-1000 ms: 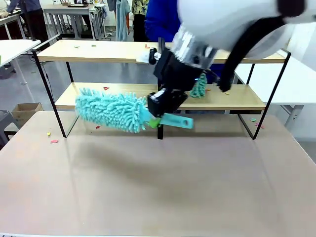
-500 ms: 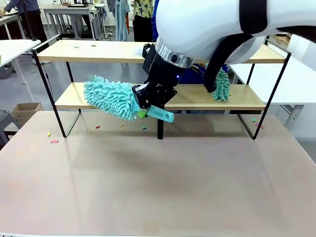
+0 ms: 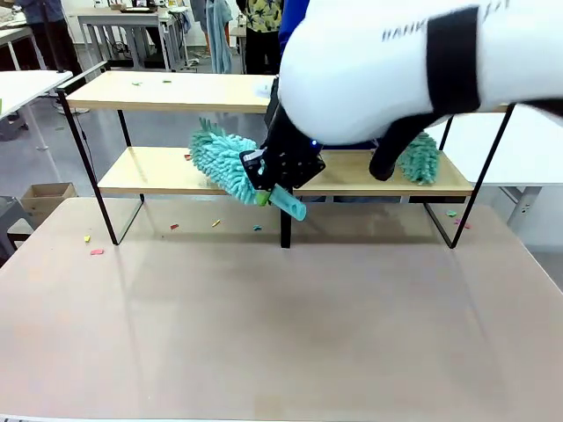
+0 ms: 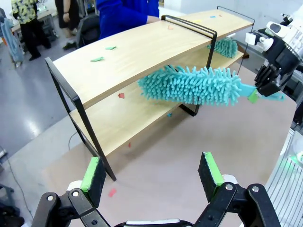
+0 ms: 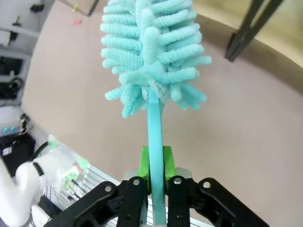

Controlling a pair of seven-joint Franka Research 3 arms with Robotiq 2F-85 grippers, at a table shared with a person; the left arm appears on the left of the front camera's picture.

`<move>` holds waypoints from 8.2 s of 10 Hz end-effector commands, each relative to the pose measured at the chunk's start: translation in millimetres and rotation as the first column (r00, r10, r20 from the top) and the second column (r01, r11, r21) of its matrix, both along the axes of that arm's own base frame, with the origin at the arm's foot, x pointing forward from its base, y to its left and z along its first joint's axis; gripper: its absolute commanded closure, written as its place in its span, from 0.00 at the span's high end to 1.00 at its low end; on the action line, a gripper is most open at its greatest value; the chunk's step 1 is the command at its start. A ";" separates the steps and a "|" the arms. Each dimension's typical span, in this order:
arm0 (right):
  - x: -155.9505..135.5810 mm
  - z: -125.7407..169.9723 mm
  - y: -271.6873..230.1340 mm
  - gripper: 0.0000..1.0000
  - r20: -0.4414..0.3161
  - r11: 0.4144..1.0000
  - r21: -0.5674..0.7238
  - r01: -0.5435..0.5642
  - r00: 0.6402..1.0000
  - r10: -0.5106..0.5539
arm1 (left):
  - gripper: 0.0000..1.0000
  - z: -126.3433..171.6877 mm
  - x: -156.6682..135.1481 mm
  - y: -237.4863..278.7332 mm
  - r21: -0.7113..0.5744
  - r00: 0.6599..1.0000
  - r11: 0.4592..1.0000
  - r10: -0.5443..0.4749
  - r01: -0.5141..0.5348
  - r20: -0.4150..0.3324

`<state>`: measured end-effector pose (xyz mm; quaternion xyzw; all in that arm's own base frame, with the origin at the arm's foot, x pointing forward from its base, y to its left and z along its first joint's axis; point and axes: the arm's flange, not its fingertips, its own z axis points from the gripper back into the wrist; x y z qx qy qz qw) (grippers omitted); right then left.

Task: Clean the shelves.
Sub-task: Clean a randomly selected level of the Shelf with the Duster.

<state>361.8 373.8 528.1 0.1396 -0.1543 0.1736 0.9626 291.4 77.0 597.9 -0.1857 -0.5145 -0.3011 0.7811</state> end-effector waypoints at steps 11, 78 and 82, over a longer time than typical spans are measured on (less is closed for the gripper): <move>60.8 -27.3 136.7 0.12 -0.057 0.979 0.169 -0.111 0.991 0.122 | 1.00 -1.0 0.7 0.9 -0.004 1.000 1.000 -0.011 0.011 0.008; 79.8 -15.5 120.4 0.12 0.045 0.978 0.026 -0.208 0.977 0.206 | 1.00 -1.0 0.7 0.9 -0.004 1.000 1.000 -0.011 0.011 0.008; 73.7 -12.1 115.7 0.12 0.043 0.959 -0.104 -0.263 0.962 0.269 | 1.00 -1.0 0.7 0.9 -0.004 1.000 1.000 -0.011 0.011 0.008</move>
